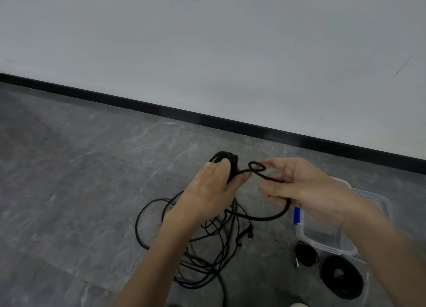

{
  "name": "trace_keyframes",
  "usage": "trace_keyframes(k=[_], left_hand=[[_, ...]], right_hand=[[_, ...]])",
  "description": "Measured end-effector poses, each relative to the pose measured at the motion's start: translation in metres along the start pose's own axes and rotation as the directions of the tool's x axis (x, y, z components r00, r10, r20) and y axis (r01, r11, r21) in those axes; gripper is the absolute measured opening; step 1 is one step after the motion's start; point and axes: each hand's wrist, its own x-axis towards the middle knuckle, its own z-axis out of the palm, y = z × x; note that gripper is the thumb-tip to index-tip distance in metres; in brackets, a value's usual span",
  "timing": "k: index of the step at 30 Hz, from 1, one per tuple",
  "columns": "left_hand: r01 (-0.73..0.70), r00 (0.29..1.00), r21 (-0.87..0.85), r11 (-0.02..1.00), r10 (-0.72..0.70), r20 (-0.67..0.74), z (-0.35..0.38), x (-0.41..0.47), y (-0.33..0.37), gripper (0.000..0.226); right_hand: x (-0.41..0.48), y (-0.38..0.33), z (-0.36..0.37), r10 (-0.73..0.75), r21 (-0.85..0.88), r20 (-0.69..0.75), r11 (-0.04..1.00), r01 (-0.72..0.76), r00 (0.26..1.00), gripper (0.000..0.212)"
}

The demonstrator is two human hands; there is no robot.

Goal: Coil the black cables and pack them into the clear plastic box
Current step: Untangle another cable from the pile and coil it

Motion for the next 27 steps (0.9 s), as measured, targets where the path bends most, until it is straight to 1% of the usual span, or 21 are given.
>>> trace_keyframes(k=[2,4,6,8,10,12,13,15,16,17,19,21,23,27], left_hand=[[0.030,0.997,0.003,1.000,-0.030,-0.078,-0.001,0.000,0.000,0.029],[0.052,0.989,0.013,0.999,-0.049,-0.140,-0.002,0.000,0.001,0.025],[0.069,0.985,0.032,0.997,-0.063,-0.161,-0.002,0.000,0.001,0.022],[0.087,0.984,0.050,0.995,-0.079,-0.157,0.000,0.000,0.001,0.023],[0.098,0.985,0.060,0.993,-0.088,-0.151,0.004,0.001,0.003,0.023],[0.104,0.984,0.083,0.991,-0.091,-0.155,0.008,0.002,0.006,0.025],[0.109,0.983,0.103,0.989,-0.092,-0.161,0.010,0.003,0.006,0.025],[0.131,0.979,0.160,0.978,-0.102,-0.177,0.012,0.004,0.007,0.026],[0.141,0.977,0.183,0.973,-0.107,-0.185,0.011,0.004,0.007,0.027],[0.151,0.976,0.203,0.967,-0.113,-0.187,0.011,0.004,0.006,0.028],[0.172,0.975,0.248,0.953,-0.128,-0.182,0.009,0.003,0.003,0.028],[0.184,0.975,0.287,0.940,-0.139,-0.170,0.006,0.001,0.002,0.020],[0.202,0.972,0.263,0.943,-0.161,-0.169,0.003,0.001,-0.002,0.020],[0.233,0.967,0.203,0.951,-0.206,-0.148,0.001,0.001,-0.009,0.027]], right_hand=[[0.002,0.003,0.000,-0.011,-0.042,-0.075,0.999,0.008,0.997,0.035],[0.005,0.006,0.002,-0.082,-0.141,-0.192,0.989,0.055,0.978,0.023],[0.007,0.009,0.004,-0.176,-0.263,-0.265,0.959,0.104,0.948,0.010],[0.010,0.013,0.005,-0.242,-0.382,-0.297,0.917,0.118,0.924,0.010],[0.013,0.017,0.007,-0.274,-0.469,-0.285,0.875,0.115,0.919,0.009],[0.015,0.020,0.012,-0.270,-0.492,-0.268,0.864,0.110,0.925,0.010],[0.015,0.020,0.015,-0.249,-0.445,-0.264,0.888,0.112,0.932,0.011],[0.014,0.017,0.024,-0.171,-0.262,-0.252,0.960,0.103,0.953,0.017],[0.013,0.015,0.028,-0.136,-0.183,-0.234,0.979,0.094,0.963,0.020],[0.012,0.014,0.031,-0.120,-0.142,-0.204,0.986,0.092,0.972,0.021],[0.008,0.010,0.035,-0.132,-0.129,-0.108,0.985,0.118,0.985,0.025],[0.005,0.005,0.036,-0.183,-0.157,-0.011,0.971,0.179,0.983,0.029],[0.002,0.001,0.034,-0.231,-0.223,0.041,0.946,0.234,0.972,0.031],[0.002,0.004,0.022,-0.300,-0.431,0.019,0.858,0.279,0.954,0.034]])
